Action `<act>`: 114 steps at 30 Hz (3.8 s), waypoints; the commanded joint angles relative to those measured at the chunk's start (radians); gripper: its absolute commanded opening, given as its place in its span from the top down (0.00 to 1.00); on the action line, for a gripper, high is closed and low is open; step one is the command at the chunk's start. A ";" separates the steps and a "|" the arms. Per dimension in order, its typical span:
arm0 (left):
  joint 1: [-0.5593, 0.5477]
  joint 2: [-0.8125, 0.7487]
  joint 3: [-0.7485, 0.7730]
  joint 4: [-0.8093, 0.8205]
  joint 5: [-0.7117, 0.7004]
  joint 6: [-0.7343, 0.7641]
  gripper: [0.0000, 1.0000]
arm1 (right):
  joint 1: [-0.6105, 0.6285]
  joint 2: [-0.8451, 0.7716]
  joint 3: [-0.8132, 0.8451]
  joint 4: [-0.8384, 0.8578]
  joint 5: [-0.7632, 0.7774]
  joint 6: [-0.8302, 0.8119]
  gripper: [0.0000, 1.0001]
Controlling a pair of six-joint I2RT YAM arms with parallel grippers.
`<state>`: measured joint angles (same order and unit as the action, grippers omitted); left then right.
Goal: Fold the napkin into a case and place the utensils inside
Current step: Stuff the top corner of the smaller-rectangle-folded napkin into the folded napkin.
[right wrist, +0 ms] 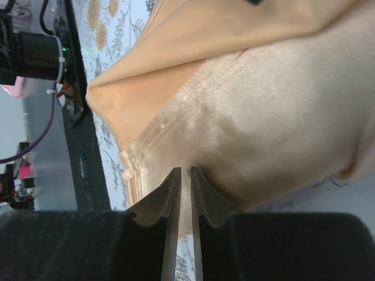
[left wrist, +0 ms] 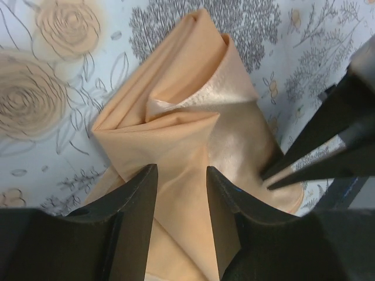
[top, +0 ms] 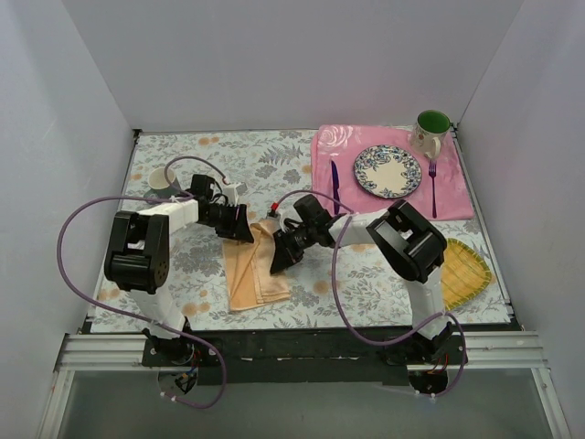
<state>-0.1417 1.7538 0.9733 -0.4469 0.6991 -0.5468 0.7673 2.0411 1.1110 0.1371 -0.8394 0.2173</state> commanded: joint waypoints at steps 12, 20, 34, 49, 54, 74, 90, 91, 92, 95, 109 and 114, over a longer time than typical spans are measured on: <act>-0.001 -0.301 -0.136 0.189 -0.021 0.096 0.38 | -0.033 -0.173 -0.022 0.225 0.071 0.292 0.72; -0.084 -0.326 -0.168 0.191 -0.166 0.195 0.54 | -0.045 -0.094 0.107 0.050 0.123 0.183 0.77; -0.210 -0.278 -0.216 0.329 -0.369 0.231 0.61 | -0.056 -0.042 0.105 0.005 0.238 0.215 0.80; -0.220 -0.231 -0.222 0.317 -0.334 0.350 0.87 | -0.066 0.008 0.096 0.068 0.192 0.315 0.80; -0.229 -0.200 -0.191 0.290 -0.323 0.354 0.92 | -0.068 0.011 0.098 0.079 0.197 0.318 0.80; -0.254 -0.131 -0.018 0.143 -0.253 0.259 1.00 | -0.065 0.054 0.090 0.044 0.247 0.353 0.78; -0.254 -0.091 -0.108 0.231 -0.243 0.174 0.98 | -0.095 -0.010 0.122 0.090 0.184 0.424 0.76; -0.251 -0.093 -0.110 0.234 -0.237 0.170 0.97 | -0.100 -0.015 0.128 0.087 0.189 0.424 0.76; -0.251 -0.089 -0.113 0.234 -0.236 0.166 0.97 | -0.105 -0.015 0.145 0.085 0.192 0.418 0.76; -0.248 -0.093 -0.119 0.240 -0.233 0.165 0.96 | -0.115 -0.019 0.182 0.035 0.223 0.375 0.73; -0.184 -0.054 -0.110 0.247 -0.148 0.078 0.88 | -0.105 -0.019 0.224 0.033 0.205 0.395 0.66; -0.170 -0.053 -0.122 0.257 -0.128 0.054 0.87 | -0.099 -0.033 0.292 -0.089 0.273 0.246 0.61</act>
<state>-0.3229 1.6886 0.8696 -0.1825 0.5522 -0.4702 0.6632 2.0747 1.3319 0.1356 -0.6060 0.5770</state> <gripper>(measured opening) 0.125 0.374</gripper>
